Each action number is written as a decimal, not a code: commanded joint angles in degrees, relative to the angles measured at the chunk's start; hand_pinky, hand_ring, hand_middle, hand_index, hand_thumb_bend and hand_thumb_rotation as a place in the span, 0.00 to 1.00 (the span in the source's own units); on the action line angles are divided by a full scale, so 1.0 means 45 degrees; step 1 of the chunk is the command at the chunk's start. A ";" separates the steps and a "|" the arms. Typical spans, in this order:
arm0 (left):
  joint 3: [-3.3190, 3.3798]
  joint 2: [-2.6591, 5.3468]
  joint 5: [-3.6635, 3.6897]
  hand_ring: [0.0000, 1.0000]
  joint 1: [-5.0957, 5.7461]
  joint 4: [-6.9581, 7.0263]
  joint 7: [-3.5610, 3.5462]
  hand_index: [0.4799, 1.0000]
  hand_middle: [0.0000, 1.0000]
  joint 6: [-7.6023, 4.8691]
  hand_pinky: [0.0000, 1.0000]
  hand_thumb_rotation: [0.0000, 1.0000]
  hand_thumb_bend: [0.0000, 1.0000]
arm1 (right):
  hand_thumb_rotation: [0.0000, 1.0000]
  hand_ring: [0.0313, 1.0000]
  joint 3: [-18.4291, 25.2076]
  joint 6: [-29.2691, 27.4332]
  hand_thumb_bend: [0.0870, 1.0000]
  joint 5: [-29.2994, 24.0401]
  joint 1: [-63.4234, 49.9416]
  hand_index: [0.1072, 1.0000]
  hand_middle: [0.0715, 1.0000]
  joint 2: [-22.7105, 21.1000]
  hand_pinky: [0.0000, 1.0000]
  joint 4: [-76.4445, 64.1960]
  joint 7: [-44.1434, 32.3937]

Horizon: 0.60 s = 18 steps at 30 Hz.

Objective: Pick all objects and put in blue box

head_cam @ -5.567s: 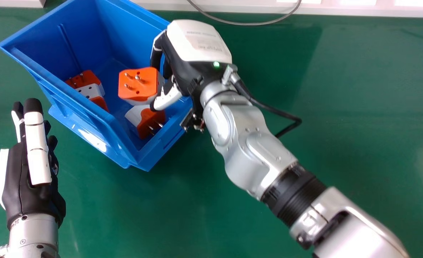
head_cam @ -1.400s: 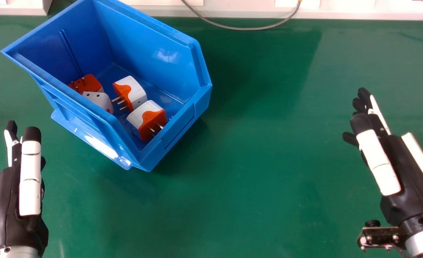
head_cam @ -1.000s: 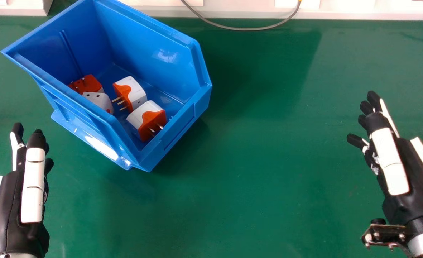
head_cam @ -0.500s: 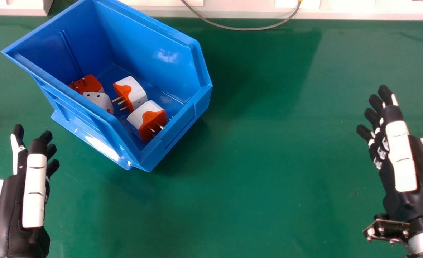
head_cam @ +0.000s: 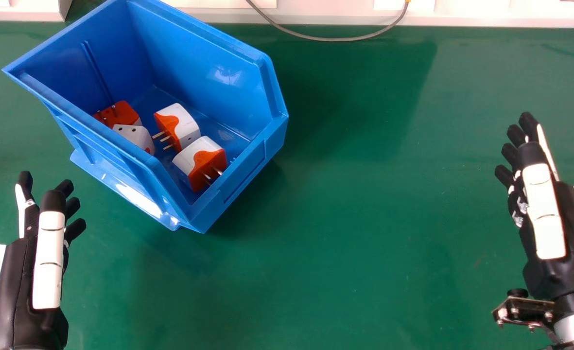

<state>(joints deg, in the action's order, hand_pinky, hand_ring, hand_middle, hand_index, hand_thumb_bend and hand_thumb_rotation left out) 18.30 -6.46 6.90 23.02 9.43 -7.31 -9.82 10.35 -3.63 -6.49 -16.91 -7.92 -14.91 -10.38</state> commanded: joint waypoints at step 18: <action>-0.0189 -0.0007 -0.0504 1.00 -0.0175 -0.0094 0.0591 0.99 1.00 -0.0461 0.99 1.00 0.63 | 1.00 1.00 0.0021 -0.0369 0.35 0.0075 0.0391 1.00 1.00 -0.0199 1.00 0.0282 0.0009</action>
<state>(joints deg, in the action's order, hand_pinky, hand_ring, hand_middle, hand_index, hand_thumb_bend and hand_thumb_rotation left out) 17.32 -6.19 5.40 22.23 8.96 -5.08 -10.19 10.35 -3.70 -6.17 -16.00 -8.35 -13.37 -10.46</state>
